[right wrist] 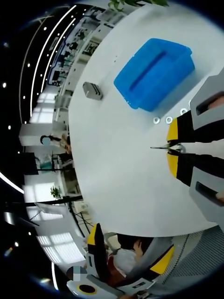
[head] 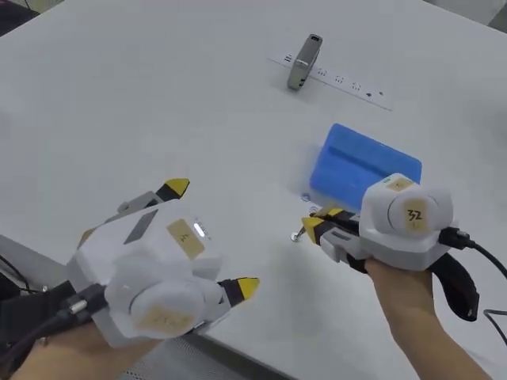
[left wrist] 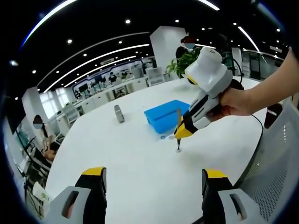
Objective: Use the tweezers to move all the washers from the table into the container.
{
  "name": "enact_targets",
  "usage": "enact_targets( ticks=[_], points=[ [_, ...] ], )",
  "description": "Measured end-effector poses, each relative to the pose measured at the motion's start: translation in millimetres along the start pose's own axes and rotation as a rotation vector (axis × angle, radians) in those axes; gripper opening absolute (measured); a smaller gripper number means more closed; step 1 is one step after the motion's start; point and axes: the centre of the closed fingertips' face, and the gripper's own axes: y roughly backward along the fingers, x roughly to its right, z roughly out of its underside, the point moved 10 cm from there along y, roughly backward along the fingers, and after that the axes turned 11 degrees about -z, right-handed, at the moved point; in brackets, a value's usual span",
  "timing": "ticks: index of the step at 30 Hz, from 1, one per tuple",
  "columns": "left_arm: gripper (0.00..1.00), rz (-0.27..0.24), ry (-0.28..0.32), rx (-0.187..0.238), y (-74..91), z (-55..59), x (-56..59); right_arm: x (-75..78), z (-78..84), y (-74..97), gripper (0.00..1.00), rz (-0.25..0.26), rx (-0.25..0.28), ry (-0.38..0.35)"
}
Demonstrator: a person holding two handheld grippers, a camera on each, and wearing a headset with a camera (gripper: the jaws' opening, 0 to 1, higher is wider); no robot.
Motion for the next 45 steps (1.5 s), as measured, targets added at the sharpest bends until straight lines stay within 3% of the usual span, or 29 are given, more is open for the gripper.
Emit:
enact_targets(
  ticks=[14, 25, 45],
  points=[
    [0.84, 0.007, -0.017, -0.013, -0.4, 1.1, 1.6, -0.6, 4.9, -0.3, 0.03, 0.001, 0.016, 0.015],
    [0.84, -0.001, -0.03, -0.01, 0.3, 0.9, 1.5, 2.2, 3.9, 2.8, 0.02, -0.017, 0.021, -0.036],
    [0.92, -0.001, -0.011, 0.006, 0.3, -0.5, 1.1, 1.9, -14.9, 31.4, 0.02, -0.006, 0.008, -0.012]
  ],
)
